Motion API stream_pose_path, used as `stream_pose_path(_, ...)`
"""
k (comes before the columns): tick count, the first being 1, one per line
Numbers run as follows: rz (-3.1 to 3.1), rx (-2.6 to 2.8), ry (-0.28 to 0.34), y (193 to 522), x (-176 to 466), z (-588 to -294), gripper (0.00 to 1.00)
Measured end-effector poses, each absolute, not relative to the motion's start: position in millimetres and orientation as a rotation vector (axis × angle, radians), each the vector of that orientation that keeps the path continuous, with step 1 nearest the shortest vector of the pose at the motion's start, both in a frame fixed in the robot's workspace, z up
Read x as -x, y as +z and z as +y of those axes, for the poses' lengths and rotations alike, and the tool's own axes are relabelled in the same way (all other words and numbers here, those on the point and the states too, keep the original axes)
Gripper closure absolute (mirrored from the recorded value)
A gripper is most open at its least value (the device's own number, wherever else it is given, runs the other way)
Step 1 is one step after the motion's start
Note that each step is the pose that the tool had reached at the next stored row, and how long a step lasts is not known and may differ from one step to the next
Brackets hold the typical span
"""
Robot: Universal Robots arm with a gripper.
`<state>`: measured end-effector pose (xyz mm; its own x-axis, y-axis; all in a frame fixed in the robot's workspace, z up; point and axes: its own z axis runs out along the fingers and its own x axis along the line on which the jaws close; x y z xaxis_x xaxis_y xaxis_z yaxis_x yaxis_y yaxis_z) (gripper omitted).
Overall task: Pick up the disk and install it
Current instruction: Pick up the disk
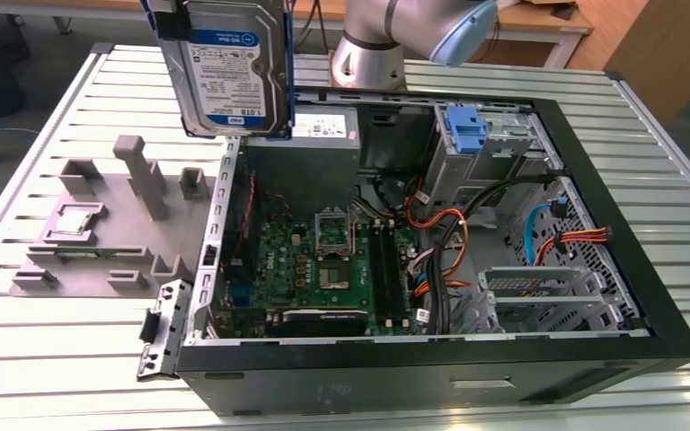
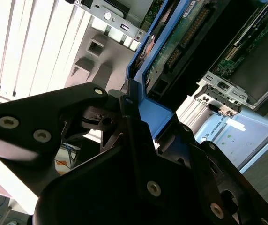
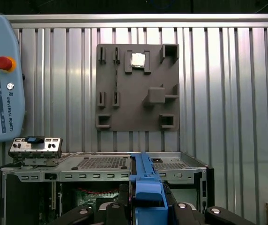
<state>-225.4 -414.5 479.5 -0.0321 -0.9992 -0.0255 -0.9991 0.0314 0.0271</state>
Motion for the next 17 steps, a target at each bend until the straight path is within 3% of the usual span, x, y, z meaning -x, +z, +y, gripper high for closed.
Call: stream_pose_path(17,-2.256,-2.185,-0.058,479.5,209.5,-415.0,0.63)
